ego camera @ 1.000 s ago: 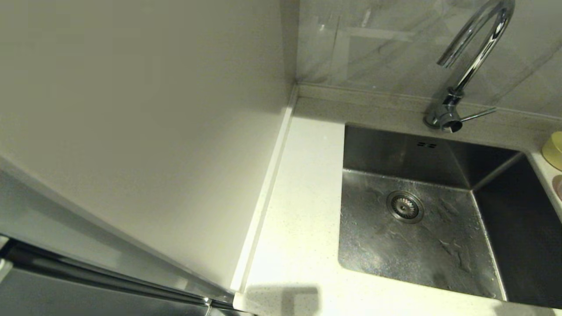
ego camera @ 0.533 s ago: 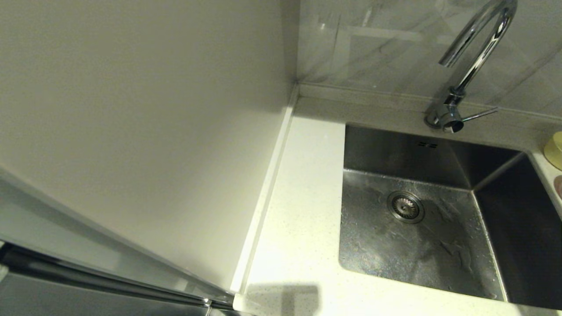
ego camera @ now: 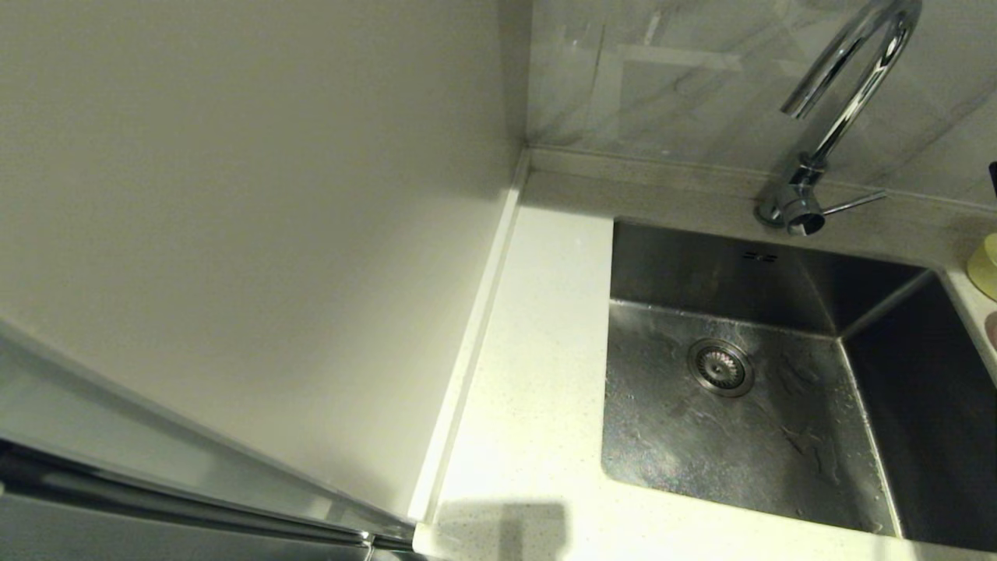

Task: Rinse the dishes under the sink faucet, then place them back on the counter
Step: Put a bowl into the sink

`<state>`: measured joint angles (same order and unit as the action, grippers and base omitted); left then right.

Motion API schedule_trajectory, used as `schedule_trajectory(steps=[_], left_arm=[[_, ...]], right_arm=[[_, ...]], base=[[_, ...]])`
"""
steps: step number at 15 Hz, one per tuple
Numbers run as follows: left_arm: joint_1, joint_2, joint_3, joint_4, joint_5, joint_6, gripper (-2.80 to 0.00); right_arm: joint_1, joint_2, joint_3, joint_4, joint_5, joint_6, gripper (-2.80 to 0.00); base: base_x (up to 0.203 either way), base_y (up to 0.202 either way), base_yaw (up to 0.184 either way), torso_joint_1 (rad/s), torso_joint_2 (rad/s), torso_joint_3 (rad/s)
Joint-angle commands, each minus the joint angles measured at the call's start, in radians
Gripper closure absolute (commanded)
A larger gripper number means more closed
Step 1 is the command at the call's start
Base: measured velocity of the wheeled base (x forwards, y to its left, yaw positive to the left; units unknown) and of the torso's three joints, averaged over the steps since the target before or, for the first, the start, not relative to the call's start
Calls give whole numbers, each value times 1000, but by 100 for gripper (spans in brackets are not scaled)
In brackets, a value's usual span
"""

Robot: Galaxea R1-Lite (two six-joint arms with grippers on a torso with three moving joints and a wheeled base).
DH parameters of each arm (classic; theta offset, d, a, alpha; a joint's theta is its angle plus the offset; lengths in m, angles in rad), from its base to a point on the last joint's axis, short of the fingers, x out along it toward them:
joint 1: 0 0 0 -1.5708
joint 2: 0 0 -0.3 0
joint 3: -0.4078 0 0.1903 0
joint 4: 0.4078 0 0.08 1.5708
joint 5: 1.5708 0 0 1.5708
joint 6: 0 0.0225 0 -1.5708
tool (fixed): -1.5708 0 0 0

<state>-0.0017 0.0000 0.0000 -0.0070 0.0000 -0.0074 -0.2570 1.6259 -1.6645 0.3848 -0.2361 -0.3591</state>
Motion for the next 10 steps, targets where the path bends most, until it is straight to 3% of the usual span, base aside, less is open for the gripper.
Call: schedule_trajectory(steps=[1, 5, 10], left_arm=[[0, 0, 3, -1, 0, 0, 0], [0, 0, 3, -1, 0, 0, 0], [0, 0, 3, -1, 0, 0, 0]], right_arm=[[-36, 73, -51, 58, -3, 2, 0], [-63, 120, -276, 461, -18, 61, 0], [-116, 208, -301, 550, -71, 193, 0]], base=[[0, 0, 0, 0, 0, 0], [0, 0, 0, 0, 0, 0], [0, 0, 0, 0, 0, 0]])
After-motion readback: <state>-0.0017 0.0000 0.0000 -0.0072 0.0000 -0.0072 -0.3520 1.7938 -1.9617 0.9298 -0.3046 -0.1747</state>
